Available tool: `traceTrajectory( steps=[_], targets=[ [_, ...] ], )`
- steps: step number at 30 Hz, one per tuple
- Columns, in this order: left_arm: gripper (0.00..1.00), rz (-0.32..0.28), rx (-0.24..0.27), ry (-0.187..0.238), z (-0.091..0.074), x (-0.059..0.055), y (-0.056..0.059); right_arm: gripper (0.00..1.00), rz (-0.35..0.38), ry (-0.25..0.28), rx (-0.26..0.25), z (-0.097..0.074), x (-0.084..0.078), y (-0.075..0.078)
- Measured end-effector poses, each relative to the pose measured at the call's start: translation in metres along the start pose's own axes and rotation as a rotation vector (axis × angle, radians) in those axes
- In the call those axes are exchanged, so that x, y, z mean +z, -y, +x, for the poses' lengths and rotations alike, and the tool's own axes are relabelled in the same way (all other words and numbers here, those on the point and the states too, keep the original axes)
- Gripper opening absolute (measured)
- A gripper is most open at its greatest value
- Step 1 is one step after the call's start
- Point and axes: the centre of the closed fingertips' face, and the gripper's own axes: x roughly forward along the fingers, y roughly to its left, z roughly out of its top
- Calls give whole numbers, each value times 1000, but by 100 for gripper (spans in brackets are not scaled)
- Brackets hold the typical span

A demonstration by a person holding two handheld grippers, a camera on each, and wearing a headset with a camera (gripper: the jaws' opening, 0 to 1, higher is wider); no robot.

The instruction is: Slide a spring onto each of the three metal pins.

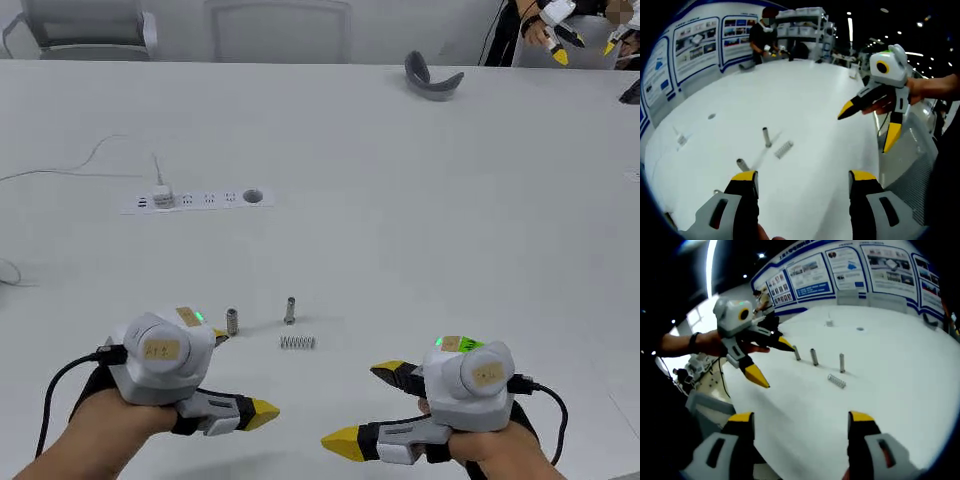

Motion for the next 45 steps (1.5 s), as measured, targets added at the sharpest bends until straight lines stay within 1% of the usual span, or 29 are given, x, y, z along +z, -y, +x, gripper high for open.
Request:
traceTrajectory(
  steps=[5,11,13,15,19,22,25,29,31,35,36,38,39,42,44,45],
  targets=[
    [74,31,-21,-15,14,4,-4,79,1,-17,8,0,-6,-2],
    [72,46,-41,-28,29,6,-9,79,20,-20,10,-1,-12,-1],
    [71,50,-48,-27,34,8,-10,80,24,-20,11,-2,-13,-1],
    [71,51,-51,-26,38,10,-11,80,27,-20,11,-2,-14,-1],
    [69,36,-53,-20,50,14,-15,80,34,-17,11,-2,-14,-1],
    [67,26,-58,-16,62,16,-16,80,35,-22,14,-1,-16,-2],
    [65,23,-67,-23,71,14,-17,80,38,-19,17,-1,-15,-3],
    [63,-1,-70,-32,84,10,-20,80,45,-18,16,-3,-17,-3],
    [61,-16,-69,-31,89,10,-22,80,51,-19,15,-5,-18,-3],
    [54,-30,-75,-26,100,9,-25,80,55,-30,15,-7,-24,-3],
    [53,-32,-71,-34,103,7,-27,80,56,-32,14,-7,-25,-3],
    [51,-31,-68,-37,106,6,-28,80,59,-33,13,-8,-26,-3],
    [49,-33,-64,-38,108,5,-30,80,60,-33,13,-8,-26,-3],
    [42,-18,-53,-48,112,2,-32,80,63,-31,13,-8,-25,-3],
    [37,32,-43,-62,113,-1,-33,80,65,-31,13,-7,-25,-3],
    [34,36,-43,-64,114,-2,-32,79,66,-31,14,-7,-25,-4]
  ],
)
